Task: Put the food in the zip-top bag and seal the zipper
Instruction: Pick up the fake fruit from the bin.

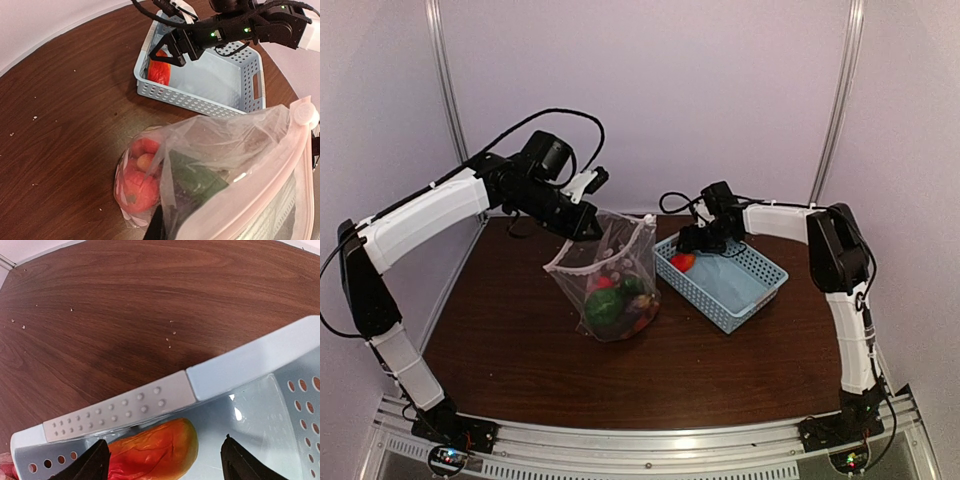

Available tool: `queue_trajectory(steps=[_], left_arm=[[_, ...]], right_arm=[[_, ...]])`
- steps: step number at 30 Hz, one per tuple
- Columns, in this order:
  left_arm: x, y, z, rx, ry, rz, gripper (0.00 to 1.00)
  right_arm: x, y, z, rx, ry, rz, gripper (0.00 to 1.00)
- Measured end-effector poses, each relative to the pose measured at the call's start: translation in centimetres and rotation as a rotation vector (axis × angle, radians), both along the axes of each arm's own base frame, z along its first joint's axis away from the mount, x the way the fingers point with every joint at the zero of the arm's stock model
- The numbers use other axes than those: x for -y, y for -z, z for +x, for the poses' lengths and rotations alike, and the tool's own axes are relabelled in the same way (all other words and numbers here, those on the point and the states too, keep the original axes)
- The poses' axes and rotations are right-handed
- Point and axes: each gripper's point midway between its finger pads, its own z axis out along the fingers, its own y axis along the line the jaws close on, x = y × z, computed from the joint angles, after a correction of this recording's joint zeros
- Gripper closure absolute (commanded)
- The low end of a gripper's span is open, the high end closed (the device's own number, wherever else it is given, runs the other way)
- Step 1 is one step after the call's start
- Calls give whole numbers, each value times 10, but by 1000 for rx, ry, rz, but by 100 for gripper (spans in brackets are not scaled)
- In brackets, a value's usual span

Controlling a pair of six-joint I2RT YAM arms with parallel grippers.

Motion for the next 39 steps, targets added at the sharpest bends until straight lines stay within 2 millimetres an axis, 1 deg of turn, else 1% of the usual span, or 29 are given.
queue_trajectory(steps=[5,12,14,23,27,31,34,36,39], left_arm=[[0,3,-1,-5,0,3,100],[-1,6,-1,-5,0,4,100],[-1,9,-2,-10,0,7,100],[-4,19,-5,-23,0,20,100],[-5,18,-5,-21,0,19,100],[-5,17,-5,-16,-3,19,100],[-6,17,-4,-13,-6,21,100],[-6,17,-4,-12,-7,22,100],[-6,17,-4,-11,-7,22,100]], right_arm=[[-5,3,-5,-5,-22,-11,23],[0,12,-16,-13,-117,-97,21],[3,15,-19,-18,-136,-122,20],[28,8,-33,-28,-173,-213,19],[41,12,-39,-60,-195,-260,20],[43,14,-51,-104,-254,-228,20],[45,2,-57,-103,-326,-174,24],[47,-14,-57,-68,-384,-151,28],[47,-43,-56,22,-532,-155,34]])
